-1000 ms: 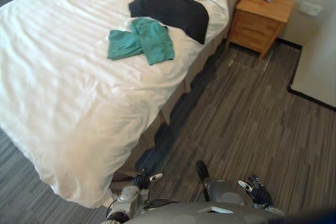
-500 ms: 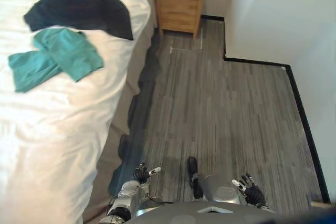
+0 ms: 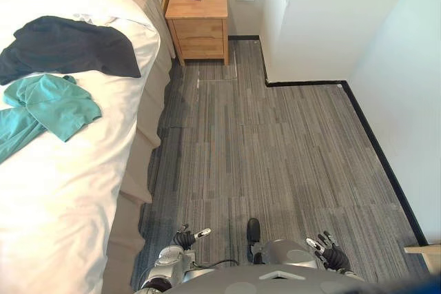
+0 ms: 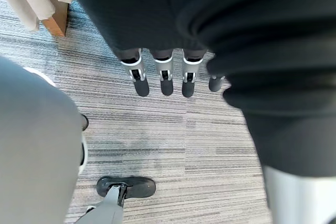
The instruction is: Tidy the bed and pick cloth on bed and put in laundry
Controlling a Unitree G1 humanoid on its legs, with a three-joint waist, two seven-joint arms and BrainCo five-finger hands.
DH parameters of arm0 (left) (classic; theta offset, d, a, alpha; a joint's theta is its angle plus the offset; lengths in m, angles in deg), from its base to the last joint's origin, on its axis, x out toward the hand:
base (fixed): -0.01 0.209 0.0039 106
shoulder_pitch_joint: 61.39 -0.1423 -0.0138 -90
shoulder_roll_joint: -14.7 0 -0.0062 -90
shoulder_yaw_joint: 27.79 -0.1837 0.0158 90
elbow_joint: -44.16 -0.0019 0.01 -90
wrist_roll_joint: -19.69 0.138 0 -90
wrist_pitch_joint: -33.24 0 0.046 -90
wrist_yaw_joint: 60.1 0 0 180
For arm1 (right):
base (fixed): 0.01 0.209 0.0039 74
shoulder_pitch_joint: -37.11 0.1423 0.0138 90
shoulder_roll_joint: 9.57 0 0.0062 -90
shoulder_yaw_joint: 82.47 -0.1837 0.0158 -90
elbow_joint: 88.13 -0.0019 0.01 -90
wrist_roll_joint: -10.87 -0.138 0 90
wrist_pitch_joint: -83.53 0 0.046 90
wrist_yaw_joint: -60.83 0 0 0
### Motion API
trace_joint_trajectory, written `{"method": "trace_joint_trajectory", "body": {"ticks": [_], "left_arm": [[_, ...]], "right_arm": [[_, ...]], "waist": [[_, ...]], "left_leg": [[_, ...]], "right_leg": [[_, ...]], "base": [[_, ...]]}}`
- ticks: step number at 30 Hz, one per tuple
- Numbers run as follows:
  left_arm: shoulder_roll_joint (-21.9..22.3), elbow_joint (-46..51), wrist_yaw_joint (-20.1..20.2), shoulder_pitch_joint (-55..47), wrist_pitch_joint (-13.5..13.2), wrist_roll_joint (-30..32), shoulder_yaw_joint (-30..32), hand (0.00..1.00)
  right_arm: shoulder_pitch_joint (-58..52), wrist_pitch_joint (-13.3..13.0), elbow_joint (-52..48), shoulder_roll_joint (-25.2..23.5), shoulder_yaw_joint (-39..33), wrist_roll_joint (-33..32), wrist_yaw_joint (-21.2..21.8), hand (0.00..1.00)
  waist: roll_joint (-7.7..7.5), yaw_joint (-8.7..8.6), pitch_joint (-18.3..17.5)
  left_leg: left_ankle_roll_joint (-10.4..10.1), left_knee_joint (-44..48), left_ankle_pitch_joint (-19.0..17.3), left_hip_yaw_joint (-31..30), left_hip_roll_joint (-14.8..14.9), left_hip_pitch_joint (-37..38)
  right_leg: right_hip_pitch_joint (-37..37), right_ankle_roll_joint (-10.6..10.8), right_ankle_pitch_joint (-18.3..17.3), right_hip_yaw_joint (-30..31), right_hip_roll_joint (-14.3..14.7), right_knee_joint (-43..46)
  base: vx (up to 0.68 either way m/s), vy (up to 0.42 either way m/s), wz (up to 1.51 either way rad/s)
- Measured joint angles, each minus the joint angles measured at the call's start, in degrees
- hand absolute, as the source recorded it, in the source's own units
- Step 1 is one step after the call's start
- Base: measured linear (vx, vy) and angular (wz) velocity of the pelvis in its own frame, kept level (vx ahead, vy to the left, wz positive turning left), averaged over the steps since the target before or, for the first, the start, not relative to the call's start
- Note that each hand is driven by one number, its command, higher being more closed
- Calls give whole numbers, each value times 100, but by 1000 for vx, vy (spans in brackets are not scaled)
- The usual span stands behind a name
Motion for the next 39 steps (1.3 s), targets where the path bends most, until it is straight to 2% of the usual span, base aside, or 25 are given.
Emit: {"method": "trace_joint_trajectory", "body": {"ticks": [5, 10, 12, 13, 14, 15, 16, 17, 20, 21, 23, 24, 25, 26, 28, 29, 31, 32, 33, 34, 35, 36, 37, 38, 39], "left_arm": [[17, 24, -246, -2, 105, -61, -10, 0], [115, 285, -638, -32, 372, -90, -2, 0], [92, 455, -761, -41, 378, -95, 26, 0], [89, 630, -816, -60, 372, -100, 87, 0], [99, 760, -831, -124, 359, -120, 180, 0], [104, 828, -822, -161, 326, -148, 248, 0], [118, 917, -815, -155, 324, -154, 295, 0], [124, 926, -772, -154, 290, -141, 302, 0], [118, 913, -696, -155, 231, -87, 301, 0], [119, 920, -672, -136, 186, -89, 337, 0], [119, 930, -555, -119, 93, -94, 409, 0], [122, 935, -484, -116, 60, -121, 463, 0], [126, 950, -448, -116, 18, -150, 524, 0], [132, 960, -445, -117, -9, -176, 553, 0], [130, 986, -438, -116, -54, -256, 566, 0], [127, 975, -431, -117, -54, -287, 569, 0], [85, 914, -349, -148, -37, -352, 629, 0], [66, 910, -340, -153, -11, -358, 686, 0], [3, 909, -327, -165, 32, -406, 731, 0], [-92, 905, -338, -180, 114, -426, 799, 0], [-144, 854, -373, -150, 224, -369, 812, 0], [-161, 843, -378, -136, 265, -312, 821, 0], [-184, 823, -382, -132, 305, -288, 825, 0], [-209, 743, -390, -121, 335, -296, 809, 0], [-218, 718, -405, -120, 341, -294, 792, 0]], "right_arm": [[87, 92, -31, 9, 5, -76, -151, 0], [275, 370, -316, 107, -2, -443, -347, 0], [500, 467, -399, 108, 137, -587, -345, 0], [569, 527, -448, 130, 254, -715, -341, 0], [564, 538, -477, 154, 341, -761, -338, 0], [563, 539, -469, 186, 401, -791, -325, 0], [573, 535, -442, 253, 399, -800, -291, 0], [589, 522, -402, 306, 322, -797, -236, 0], [504, 522, -264, 318, 72, -772, -186, 0], [489, 522, -257, 306, -17, -713, -147, 0], [412, 511, -257, 292, -56, -670, -108, 0], [321, 503, -256, 279, -56, -668, -95, 0], [291, 473, -247, 275, -55, -659, -55, 0], [282, 456, -245, 277, -55, -651, -34, 0], [319, 387, -237, 313, -50, -503, 46, 0], [335, 375, -237, 315, -47, -452, 64, 0], [345, 390, -233, 300, -17, -373, 146, 0], [356, 409, -231, 287, -18, -287, 161, 0], [382, 447, -224, 252, -20, -183, 182, 0], [348, 493, -123, 192, -23, -72, 231, 0], [401, 563, -45, 147, -38, 10, 272, 0], [413, 584, -34, 120, -47, 10, 287, 0], [428, 649, -4, 49, -56, 13, 286, 0], [435, 699, -14, -4, -37, 60, 277, 0], [453, 715, -14, -9, -14, 71, 261, 0]], "waist": [[27, 23, -65], [245, 31, 43], [185, 34, 81], [175, 48, 160], [220, 68, 179], [198, 145, 201], [143, 303, 224], [139, 330, 231], [105, 274, 252], [50, 271, 289], [-20, 239, 342], [-23, 217, 357], [-13, 217, 362], [-1, 222, 377], [146, 317, 437], [194, 325, 448], [275, 348, 445], [240, 355, 438], [107, 365, 368], [-102, 398, 188], [-301, 420, 54], [-329, 430, 42], [-376, 430, 44], [-422, 407, 48], [-428, 398, 58]], "left_leg": [[1, -48, 21, -124, 9, -379], [-181, 87, 108, -141, 157, -602], [-243, 1013, 100, -122, 316, -1204], [-277, 2073, 125, -134, 549, -1621], [-323, 2966, 269, -212, 784, -1926], [-296, 3625, 440, -473, 873, -2238], [-326, 3739, 172, -757, 617, -2336], [-231, 3625, -65, -865, 406, -2457], [-217, 2909, -131, -932, 88, -2591], [-189, 2439, -102, -950, -49, -2651], [-122, 1848, 67, -1018, -213, -2851], [-102, 1552, 296, -1100, -285, -3048], [-109, 1253, 607, -1091, -299, -3228], [-107, 1079, 767, -1094, -294, -3300], [-124, 413, 1346, -1070, -115, -3471], [-109, 303, 1437, -1065, -49, -3501], [34, 229, 1599, -933, 115, -3535], [210, 376, 1777, -896, 106, -3554], [436, 680, 1931, -791, 8, -3615], [800, 1075, 1621, -615, -233, -3685], [862, 1329, 1214, -496, -420, -3766], [949, 1424, 1088, -489, -498, -3746], [1043, 1552, 814, -509, -628, -3595], [1079, 1562, 549, -623, -800, -3296], [1081, 1537, 444, -676, -854, -3090]], "right_leg": [[-265, -3, -1, -216, -55, 2], [-465, -152, -195, -491, -8, 57], [-824, -145, -453, -614, -126, 416], [-809, -132, -551, -740, -163, 527], [-742, -173, -578, -617, -95, 632], [-613, -219, -603, -357, -57, 708], [-503, -226, -624, 6, -83, 667], [-351, -221, -628, 210, -122, 557], [-52, -129, -687, 498, -175, 451], [60, -57, -766, 625, -218, 438], [215, -68, -897, 725, -267, 442], [333, -44, -996, 750, -280, 441], [457, -33, -1098, 788, -281, 442], [534, -3, -1154, 822, -273, 440], [833, 112, -1422, 1012, -172, 458], [892, 135, -1518, 1053, -137, 483], [1056, 214, -2154, 1193, -114, 904], [1060, 190, -2378, 1207, -180, 1086], [1019, 256, -2697, 1208, -374, 1363], [961, 429, -2979, 1173, -744, 1709], [623, 571, -2981, 1090, -1023, 2422], [442, 698, -2938, 955, -1140, 2904], [124, 925, -2704, 680, -1358, 3957], [-256, 917, -2285, 387, -1639, 5163], [-368, 905, -2301, 229, -1777, 5631]], "base": [[14, 13, 12], [88, 42, 10], [66, -43, -5], [121, -126, -5], [185, -136, -28], [245, -104, -88], [247, -69, -132], [252, -62, -126], [193, -31, -67], [250, -10, -36], [206, -4, -19], [223, 15, -1], [241, 27, -4], [281, 54, -23], [327, 92, -49], [336, 137, -46], [388, 188, -31], [505, 240, -20], [590, 257, -16], [767, 284, -28], [681, 218, -21], [694, 211, -1], [827, 269, 38], [824, 253, 46], [789, 197, 51]]}}
